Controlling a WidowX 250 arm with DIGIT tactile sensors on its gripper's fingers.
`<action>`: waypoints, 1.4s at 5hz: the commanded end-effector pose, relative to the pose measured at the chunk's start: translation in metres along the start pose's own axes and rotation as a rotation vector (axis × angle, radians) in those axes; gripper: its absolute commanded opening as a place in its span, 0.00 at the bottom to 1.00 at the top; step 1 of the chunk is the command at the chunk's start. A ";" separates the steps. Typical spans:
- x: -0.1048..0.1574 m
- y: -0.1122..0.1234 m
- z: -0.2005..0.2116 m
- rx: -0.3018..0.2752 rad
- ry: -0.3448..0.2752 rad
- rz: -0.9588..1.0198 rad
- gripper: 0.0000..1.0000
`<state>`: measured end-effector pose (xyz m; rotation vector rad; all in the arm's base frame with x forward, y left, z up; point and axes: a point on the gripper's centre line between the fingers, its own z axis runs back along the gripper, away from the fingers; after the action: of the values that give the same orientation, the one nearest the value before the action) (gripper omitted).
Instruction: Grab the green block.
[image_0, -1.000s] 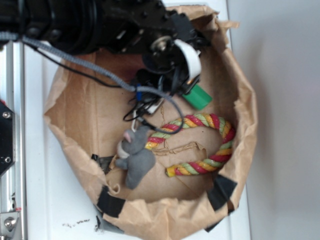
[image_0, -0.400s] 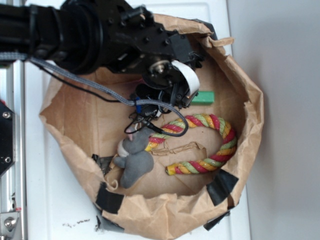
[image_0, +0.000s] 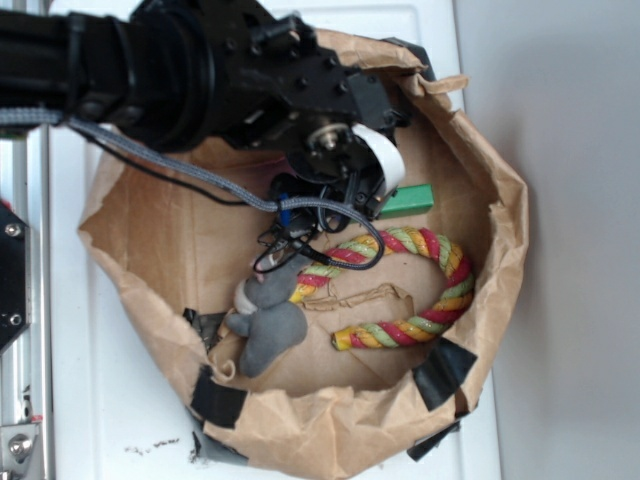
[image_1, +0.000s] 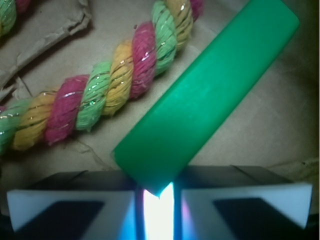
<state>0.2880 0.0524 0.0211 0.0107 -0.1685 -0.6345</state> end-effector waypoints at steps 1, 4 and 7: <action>0.025 0.008 0.022 -0.005 -0.009 0.021 0.00; 0.025 0.007 0.078 -0.144 0.109 0.139 1.00; 0.050 0.019 0.066 -0.167 0.070 0.408 1.00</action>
<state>0.3163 0.0413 0.0770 -0.1802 0.0155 -0.2263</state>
